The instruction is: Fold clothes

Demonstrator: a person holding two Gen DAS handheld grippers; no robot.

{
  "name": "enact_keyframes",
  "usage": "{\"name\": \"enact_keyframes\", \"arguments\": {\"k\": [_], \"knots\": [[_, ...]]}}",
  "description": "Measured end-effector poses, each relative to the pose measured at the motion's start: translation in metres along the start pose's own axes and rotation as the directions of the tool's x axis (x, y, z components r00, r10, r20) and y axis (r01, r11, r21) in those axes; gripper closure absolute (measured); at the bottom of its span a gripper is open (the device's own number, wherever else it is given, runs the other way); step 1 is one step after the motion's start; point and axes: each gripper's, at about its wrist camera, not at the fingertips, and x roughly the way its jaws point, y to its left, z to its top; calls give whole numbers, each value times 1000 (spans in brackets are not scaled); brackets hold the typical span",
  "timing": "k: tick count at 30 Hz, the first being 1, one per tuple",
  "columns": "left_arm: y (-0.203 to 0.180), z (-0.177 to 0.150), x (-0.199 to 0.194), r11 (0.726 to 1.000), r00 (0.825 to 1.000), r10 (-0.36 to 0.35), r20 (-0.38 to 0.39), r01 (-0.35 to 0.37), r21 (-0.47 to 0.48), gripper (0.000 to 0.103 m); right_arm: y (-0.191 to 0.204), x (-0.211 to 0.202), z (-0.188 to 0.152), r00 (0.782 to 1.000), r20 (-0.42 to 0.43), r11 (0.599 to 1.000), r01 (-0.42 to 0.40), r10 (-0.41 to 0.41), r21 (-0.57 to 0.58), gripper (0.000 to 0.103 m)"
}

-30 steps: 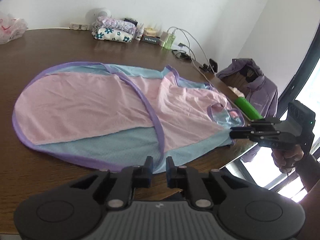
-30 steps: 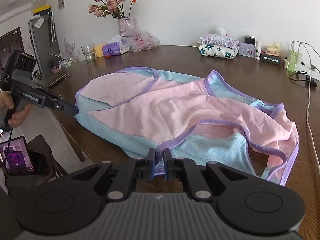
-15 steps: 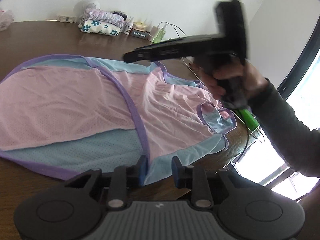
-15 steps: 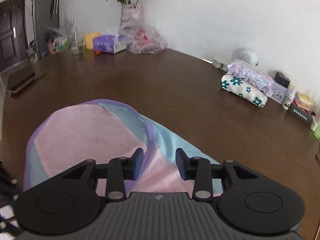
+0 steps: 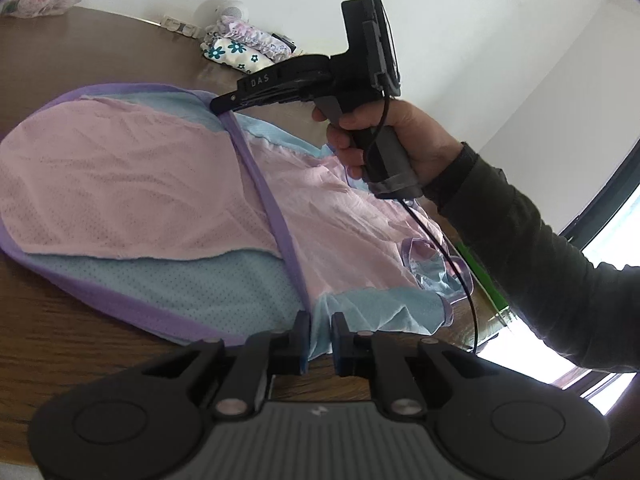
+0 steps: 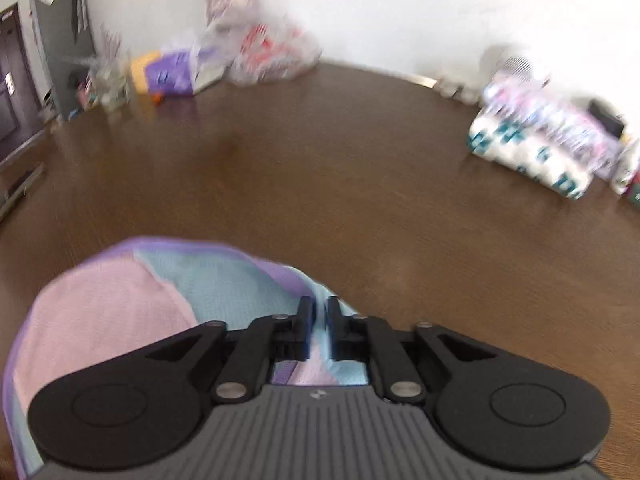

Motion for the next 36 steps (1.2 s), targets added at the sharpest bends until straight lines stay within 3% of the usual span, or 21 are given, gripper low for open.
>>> {"name": "enact_keyframes", "arguments": {"k": [3, 4, 6, 9, 13, 14, 15, 18, 19, 22, 23, 27, 29, 31, 34, 36], "knots": [[4, 3, -18, 1000, 999, -24, 22, 24, 16, 62, -8, -31, -9, 996, 85, 999, 36, -36, 5, 74], [3, 5, -26, 998, 999, -21, 34, 18, 65, 61, -13, -47, -13, 992, 113, 998, 52, -54, 22, 74], [3, 10, -43, 983, 999, -23, 39, 15, 185, 60, -24, -89, -31, 992, 128, 998, -9, 1, 57, 72], [16, 23, -52, 968, 997, -78, -18, 80, 238, 60, -25, -141, -81, 989, 121, 992, -94, 83, 87, 64], [19, 26, -43, 933, 992, -55, -117, 93, 347, 67, -15, -197, -167, 973, 141, 978, -196, 185, 70, 63], [21, 26, -39, 931, 989, -43, -138, 90, 354, 76, -12, -206, -187, 968, 143, 974, -216, 205, 63, 63], [23, 25, -35, 931, 986, -33, -161, 89, 353, 86, -9, -208, -202, 974, 122, 975, -204, 192, 93, 63], [23, 20, -31, 921, 989, 3, -147, 55, 385, 95, -2, -212, -238, 982, 106, 972, -174, 158, 159, 67], [22, 19, -31, 915, 990, 20, -138, 38, 403, 96, -2, -216, -244, 981, 127, 971, -167, 146, 170, 69], [22, 16, -33, 921, 994, 62, -94, -21, 389, 100, 2, -220, -254, 979, 172, 975, -142, 112, 171, 97], [21, 14, -34, 921, 994, 79, -73, -45, 387, 102, 3, -221, -256, 981, 175, 983, -115, 89, 145, 100], [23, 9, -37, 929, 990, 142, 2, -134, 346, 103, -10, -239, -256, 968, 230, 974, -144, 102, 172, 100], [25, 11, -41, 939, 986, 163, 22, -161, 303, 103, -12, -241, -256, 973, 206, 979, -137, 104, 152, 100], [21, 14, -48, 947, 988, 144, 52, -153, 282, 103, -6, -238, -257, 983, 166, 990, -91, 73, 106, 99], [7, 29, -49, 956, 995, 61, 79, -81, 282, 98, -1, -235, -257, 987, 135, 992, -99, 88, 81, 96], [-4, 39, -30, 956, 999, 22, 43, -34, 291, 91, 0, -234, -257, 986, 137, 992, -104, 93, 76, 95]]}}
